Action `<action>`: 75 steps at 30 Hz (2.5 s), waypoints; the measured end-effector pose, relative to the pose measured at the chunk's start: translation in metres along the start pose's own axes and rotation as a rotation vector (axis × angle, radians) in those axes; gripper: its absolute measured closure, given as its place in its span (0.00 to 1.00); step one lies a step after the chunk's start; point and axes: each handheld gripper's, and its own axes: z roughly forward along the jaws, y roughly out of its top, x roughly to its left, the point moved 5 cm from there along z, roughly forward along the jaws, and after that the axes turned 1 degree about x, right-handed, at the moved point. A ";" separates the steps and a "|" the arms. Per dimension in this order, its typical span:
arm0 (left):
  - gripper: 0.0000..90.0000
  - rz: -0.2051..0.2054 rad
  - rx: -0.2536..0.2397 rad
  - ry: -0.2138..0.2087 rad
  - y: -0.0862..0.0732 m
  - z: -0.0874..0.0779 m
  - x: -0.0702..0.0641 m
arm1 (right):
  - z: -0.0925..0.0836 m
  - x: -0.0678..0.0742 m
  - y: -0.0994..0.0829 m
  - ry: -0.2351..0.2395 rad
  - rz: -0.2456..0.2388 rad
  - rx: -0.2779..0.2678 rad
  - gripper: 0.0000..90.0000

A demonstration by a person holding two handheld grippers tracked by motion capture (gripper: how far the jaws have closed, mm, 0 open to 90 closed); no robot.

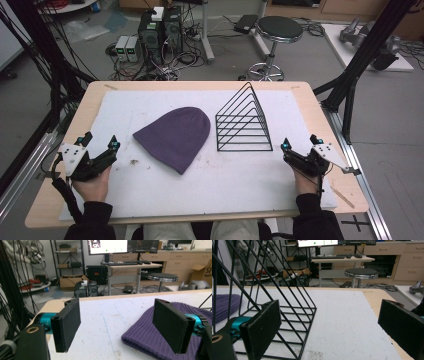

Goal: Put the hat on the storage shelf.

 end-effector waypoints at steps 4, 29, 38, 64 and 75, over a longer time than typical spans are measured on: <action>0.24 0.052 0.021 -0.047 0.008 0.003 -0.007 | 0.000 0.000 0.000 0.002 -0.005 -0.003 0.05; 0.24 0.109 0.139 -0.153 0.056 0.049 -0.008 | -0.001 -0.001 0.000 0.002 -0.012 0.013 0.05; 0.23 0.139 0.181 -0.206 0.071 0.065 -0.008 | 0.000 0.001 0.000 0.009 -0.020 0.019 0.05; 0.22 0.352 0.400 -0.446 0.105 0.136 -0.060 | 0.003 0.005 -0.002 0.020 -0.050 0.028 0.05; 0.22 0.396 0.433 -0.520 0.109 0.167 -0.093 | 0.004 0.005 -0.003 0.025 -0.053 0.035 0.05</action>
